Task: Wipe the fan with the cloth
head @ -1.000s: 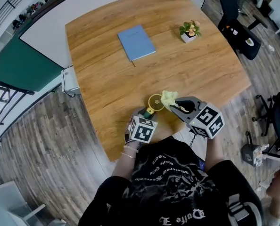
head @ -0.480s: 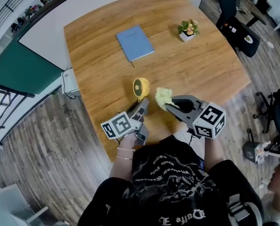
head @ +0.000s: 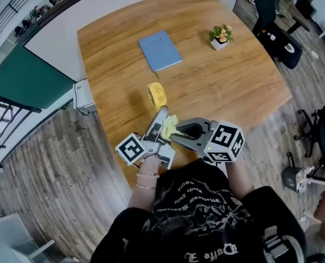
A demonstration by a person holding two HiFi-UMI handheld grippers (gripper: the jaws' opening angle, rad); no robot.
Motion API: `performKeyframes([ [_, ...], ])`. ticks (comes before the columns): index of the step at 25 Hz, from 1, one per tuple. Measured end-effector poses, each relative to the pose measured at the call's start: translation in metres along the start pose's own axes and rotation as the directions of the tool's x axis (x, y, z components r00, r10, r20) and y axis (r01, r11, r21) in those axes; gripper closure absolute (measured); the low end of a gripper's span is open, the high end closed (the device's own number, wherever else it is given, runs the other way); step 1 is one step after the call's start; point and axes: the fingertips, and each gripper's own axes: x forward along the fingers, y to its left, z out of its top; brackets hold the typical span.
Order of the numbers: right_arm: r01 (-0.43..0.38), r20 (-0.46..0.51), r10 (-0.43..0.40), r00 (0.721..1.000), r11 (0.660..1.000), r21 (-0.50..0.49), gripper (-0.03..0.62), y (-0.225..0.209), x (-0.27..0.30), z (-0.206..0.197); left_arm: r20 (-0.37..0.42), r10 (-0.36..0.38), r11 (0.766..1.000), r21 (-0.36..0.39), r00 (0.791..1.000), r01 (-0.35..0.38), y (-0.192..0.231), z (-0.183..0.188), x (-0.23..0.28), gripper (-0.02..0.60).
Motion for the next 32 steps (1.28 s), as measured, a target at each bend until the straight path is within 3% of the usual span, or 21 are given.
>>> performKeyframes([
  [4, 0.041, -0.085, -0.043, 0.995, 0.999, -0.023, 0.528, -0.002, 0.007, -0.015, -0.027, -0.058, 0.998, 0.007, 0.998, 0.058, -0.011, -0.003, 0.001, 0.382],
  [16, 0.072, -0.08, -0.072, 0.994, 0.997, -0.006, 0.526, -0.012, -0.016, -0.02, -0.125, -0.129, 0.992, -0.025, 0.984, 0.127, -0.019, -0.02, 0.004, 0.382],
  [24, 0.089, 0.05, -0.09, 0.995, 0.996, 0.018, 0.53, -0.019, -0.034, -0.002, -0.116, -0.223, 0.973, -0.084, 0.968, 0.214, -0.036, -0.015, 0.003, 0.382],
  [32, 0.154, 0.213, -0.164, 0.963, 0.986, 0.063, 0.533, -0.031, -0.044, 0.024, -0.136, -0.254, 0.964, -0.114, 0.958, 0.24, -0.043, -0.02, 0.002, 0.382],
])
